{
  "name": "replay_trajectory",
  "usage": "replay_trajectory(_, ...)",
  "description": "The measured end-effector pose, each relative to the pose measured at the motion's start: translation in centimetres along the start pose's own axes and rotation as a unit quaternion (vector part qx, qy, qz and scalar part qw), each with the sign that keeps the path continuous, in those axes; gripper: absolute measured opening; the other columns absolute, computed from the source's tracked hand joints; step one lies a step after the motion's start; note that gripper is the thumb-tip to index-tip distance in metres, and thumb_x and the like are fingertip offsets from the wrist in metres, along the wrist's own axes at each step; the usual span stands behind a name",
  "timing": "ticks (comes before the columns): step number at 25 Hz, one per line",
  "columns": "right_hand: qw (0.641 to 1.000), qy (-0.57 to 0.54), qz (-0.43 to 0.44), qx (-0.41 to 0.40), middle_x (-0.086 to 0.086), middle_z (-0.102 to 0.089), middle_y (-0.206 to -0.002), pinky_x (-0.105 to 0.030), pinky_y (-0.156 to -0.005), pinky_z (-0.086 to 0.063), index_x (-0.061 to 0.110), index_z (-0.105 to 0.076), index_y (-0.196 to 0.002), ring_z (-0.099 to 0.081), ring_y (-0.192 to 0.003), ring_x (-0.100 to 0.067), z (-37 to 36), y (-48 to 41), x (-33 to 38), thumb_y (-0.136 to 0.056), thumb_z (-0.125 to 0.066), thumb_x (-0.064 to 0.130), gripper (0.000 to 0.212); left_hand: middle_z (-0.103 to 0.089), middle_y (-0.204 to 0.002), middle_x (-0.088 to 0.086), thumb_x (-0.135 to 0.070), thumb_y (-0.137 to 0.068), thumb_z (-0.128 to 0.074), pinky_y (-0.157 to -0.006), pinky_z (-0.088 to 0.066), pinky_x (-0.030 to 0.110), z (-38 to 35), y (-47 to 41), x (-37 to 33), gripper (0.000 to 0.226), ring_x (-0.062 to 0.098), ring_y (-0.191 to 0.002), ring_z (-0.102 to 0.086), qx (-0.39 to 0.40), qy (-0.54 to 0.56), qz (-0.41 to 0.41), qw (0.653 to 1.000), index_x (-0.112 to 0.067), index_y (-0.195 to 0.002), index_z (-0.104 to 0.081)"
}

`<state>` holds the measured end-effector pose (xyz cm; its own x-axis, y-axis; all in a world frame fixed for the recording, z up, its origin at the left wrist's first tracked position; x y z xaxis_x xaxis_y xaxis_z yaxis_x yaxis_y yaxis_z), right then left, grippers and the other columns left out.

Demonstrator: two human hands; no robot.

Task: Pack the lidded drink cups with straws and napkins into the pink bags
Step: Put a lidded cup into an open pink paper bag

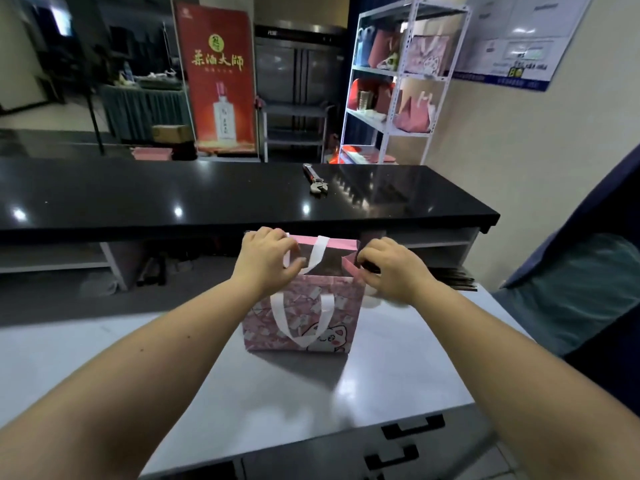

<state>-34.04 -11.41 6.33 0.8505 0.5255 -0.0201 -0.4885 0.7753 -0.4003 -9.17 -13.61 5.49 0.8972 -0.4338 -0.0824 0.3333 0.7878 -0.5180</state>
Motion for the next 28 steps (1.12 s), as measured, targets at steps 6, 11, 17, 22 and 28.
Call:
replay_trajectory(6,0.990,-0.026,-0.137,-0.020,-0.001,-0.064,-0.109,-0.041,-0.084,-0.048,0.017,-0.065,-0.115,-0.052,-0.103,-0.026,2.4,-1.2,-6.8,-0.087,-0.057,0.012,0.030,-0.055,-0.118,-0.003,-0.047,-0.086,-0.055,-0.092,-0.033,0.039,-3.0,-7.1,-7.5,0.040,0.022,-0.117,-0.045,0.077,0.003,-0.002,0.997,-0.031,-0.122,-0.056)
replay_trajectory(11,0.984,0.001,-0.165,0.067,0.001,-0.056,-0.111,-0.039,-0.081,-0.047,0.022,-0.061,-0.115,-0.048,-0.104,-0.023,0.2,-1.6,-10.2,-0.085,-0.054,0.015,0.032,-0.055,-0.115,-0.001,-0.048,-0.084,-0.054,-0.089,-0.034,0.040,-6.4,-11.9,-10.3,0.045,0.025,-0.112,-0.045,0.109,-0.039,-0.067,0.991,-0.029,-0.125,-0.051)
replay_trajectory(17,0.984,0.070,-0.124,0.107,-0.003,-0.054,-0.107,-0.036,-0.073,-0.042,0.016,-0.057,-0.113,-0.047,-0.098,-0.027,-3.5,-2.5,-13.8,-0.079,-0.059,0.021,0.034,-0.055,-0.112,-0.001,-0.051,-0.080,-0.053,-0.088,-0.034,0.040,-10.5,-16.5,-11.2,0.045,0.025,-0.108,-0.046,0.165,-0.056,-0.122,0.977,-0.027,-0.118,-0.053)
replay_trajectory(22,0.991,0.072,-0.056,0.093,-0.008,-0.057,-0.088,-0.036,-0.062,-0.043,0.012,-0.064,-0.098,-0.055,-0.079,-0.032,-8.1,-2.7,-15.9,-0.057,-0.070,0.017,0.042,-0.055,-0.115,-0.003,-0.054,-0.079,-0.054,-0.091,-0.036,0.040,-13.2,-17.4,-10.5,0.049,0.024,-0.110,-0.047,0.181,-0.053,-0.097,0.977,-0.032,-0.123,-0.052)
replay_trajectory(28,0.969,0.057,-0.026,0.240,-0.012,-0.034,-0.142,-0.049,-0.110,-0.026,0.027,-0.034,-0.142,-0.035,-0.126,-0.037,-14.0,-4.0,-18.6,-0.074,-0.070,0.044,0.079,-0.055,-0.118,-0.007,-0.055,-0.080,-0.055,-0.095,-0.033,0.038,-13.2,-17.4,-10.3,0.050,0.021,-0.115,-0.047,0.204,-0.045,-0.038,0.977,-0.037,-0.127,-0.051)
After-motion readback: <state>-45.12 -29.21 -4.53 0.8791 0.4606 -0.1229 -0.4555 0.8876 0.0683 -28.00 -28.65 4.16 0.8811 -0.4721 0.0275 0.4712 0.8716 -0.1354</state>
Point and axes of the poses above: each hand's wrist, its own y-axis away from the middle knuckle, its own z-axis out of the back of the hand, x = y × z, the point moved 2 cm from there along -y, towards the middle knuckle
